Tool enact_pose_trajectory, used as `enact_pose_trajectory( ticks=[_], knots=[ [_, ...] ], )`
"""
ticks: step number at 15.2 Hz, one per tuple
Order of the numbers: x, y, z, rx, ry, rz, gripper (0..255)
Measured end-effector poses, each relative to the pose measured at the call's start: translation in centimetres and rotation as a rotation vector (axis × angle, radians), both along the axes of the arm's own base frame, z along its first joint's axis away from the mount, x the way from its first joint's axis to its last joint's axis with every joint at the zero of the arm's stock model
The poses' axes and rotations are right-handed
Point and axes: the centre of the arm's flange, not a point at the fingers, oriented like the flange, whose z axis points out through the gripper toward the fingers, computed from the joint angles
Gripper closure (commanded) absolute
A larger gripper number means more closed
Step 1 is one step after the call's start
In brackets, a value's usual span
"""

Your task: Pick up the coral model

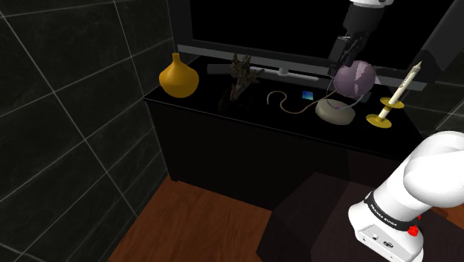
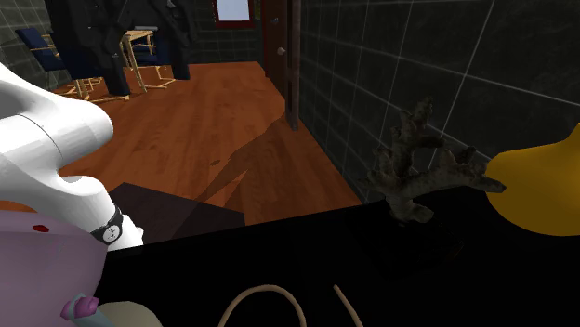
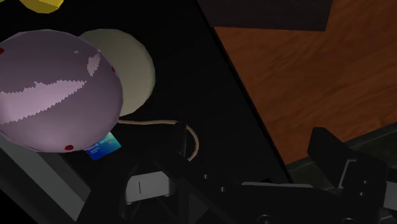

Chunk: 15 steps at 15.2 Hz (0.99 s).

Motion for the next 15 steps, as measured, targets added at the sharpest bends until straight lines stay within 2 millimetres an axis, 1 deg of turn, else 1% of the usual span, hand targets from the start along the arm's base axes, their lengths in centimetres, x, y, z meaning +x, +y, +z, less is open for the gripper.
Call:
enact_pose_trajectory(
  ticks=[1,3,5,10,15],
  knots=[
    [0.0,0.0,0.0,0.000,0.000,0.000,0],
    [1.5,-0.1,-0.2,0.016,0.000,0.027,0],
    [3.8,-0.9,-0.8,0.039,-0.001,0.066,0],
    [10.1,-1.8,-2.1,0.103,-0.003,0.176,0],
    [16.3,-1.6,-3.7,0.168,-0.005,0.287,0]
  ],
)
